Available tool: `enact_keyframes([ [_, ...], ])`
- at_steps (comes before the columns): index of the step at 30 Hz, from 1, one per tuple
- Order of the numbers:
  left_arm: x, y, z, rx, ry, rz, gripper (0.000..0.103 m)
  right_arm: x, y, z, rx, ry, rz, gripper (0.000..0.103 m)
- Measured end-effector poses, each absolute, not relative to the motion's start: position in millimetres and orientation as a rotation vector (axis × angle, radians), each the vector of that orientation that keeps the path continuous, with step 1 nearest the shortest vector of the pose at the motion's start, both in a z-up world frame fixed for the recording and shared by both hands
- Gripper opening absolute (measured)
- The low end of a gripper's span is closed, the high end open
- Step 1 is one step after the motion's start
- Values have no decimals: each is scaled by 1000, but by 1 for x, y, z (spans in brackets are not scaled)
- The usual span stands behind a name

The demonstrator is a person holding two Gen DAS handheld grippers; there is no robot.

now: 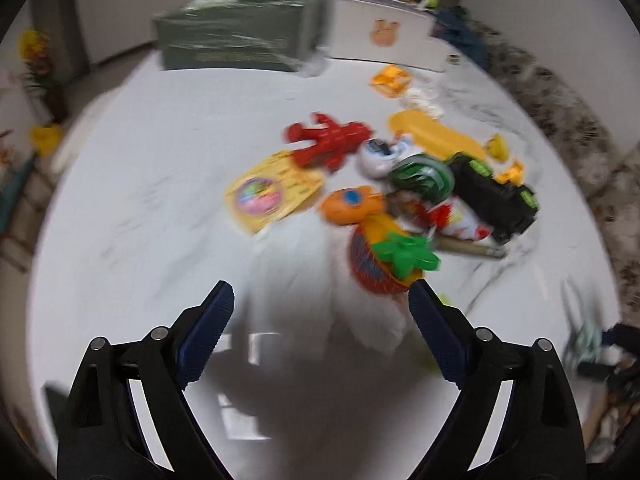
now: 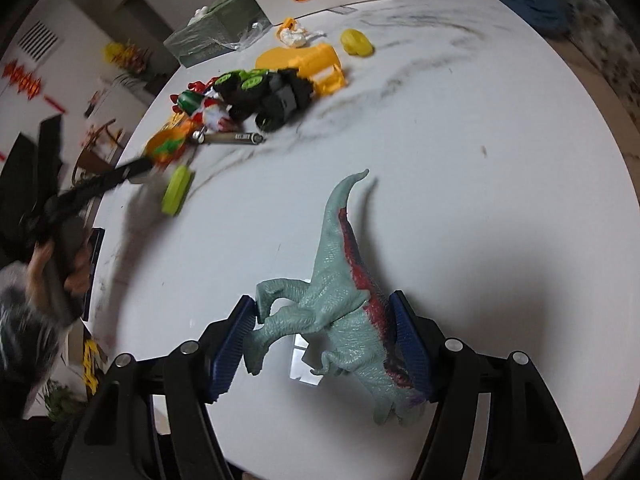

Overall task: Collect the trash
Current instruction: 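Grasp the grey-green dinosaur with the right gripper while the left grasps the white plastic bag, then drop the grey-green dinosaur and white bag into the cardboard box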

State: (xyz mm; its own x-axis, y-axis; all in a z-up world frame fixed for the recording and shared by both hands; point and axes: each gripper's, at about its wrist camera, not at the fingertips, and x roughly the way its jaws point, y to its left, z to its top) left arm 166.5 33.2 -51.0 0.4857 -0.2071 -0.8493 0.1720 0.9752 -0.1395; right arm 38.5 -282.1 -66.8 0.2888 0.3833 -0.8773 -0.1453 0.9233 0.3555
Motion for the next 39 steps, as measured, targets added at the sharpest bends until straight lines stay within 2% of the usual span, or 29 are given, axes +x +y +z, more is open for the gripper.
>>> enact_keyframes([
  [1, 170, 29, -54, -28, 1050, -261, 83, 33, -281, -67, 232, 1232, 340, 67],
  [2, 169, 23, -59, 5, 1061, -288, 65, 30, -281, -66, 244, 1233, 326, 67],
  [3, 167, 19, -63, 33, 1068, -308, 59, 28, -280, -66, 255, 1232, 316, 67],
  [4, 163, 19, -64, 50, 1059, -307, 39, 30, -279, -66, 259, 1231, 310, 67],
  [5, 157, 22, -63, 29, 1057, -328, 32, 30, -276, -65, 262, 1227, 300, 67],
  [7, 142, 34, -52, -71, 1048, -384, 31, 29, -274, -62, 263, 1214, 298, 67],
  [17, 39, 41, 81, -7, 771, -408, 31, 31, -255, -13, 231, 1085, 433, 67],
  [21, -7, 27, 105, 40, 751, -423, 31, 7, -243, 13, 169, 1076, 592, 67],
  [25, -60, 5, 91, 134, 835, -466, 31, -31, -230, 17, 80, 1125, 777, 67],
  [30, -109, -22, 20, 224, 1078, -508, 31, -75, -212, -8, -69, 1213, 968, 67],
  [35, -130, -30, -49, 245, 1225, -509, 34, -106, -187, -53, -189, 1293, 1066, 67],
  [36, -130, -30, -66, 250, 1257, -497, 35, -110, -183, -60, -208, 1293, 1071, 67],
  [37, -130, -31, -80, 265, 1279, -478, 48, -113, -175, -73, -234, 1298, 1070, 68],
  [38, -129, -31, -92, 280, 1303, -454, 71, -114, -171, -80, -248, 1307, 1056, 68],
  [39, -128, -31, -107, 303, 1330, -417, 78, -114, -167, -90, -266, 1322, 1030, 69],
])
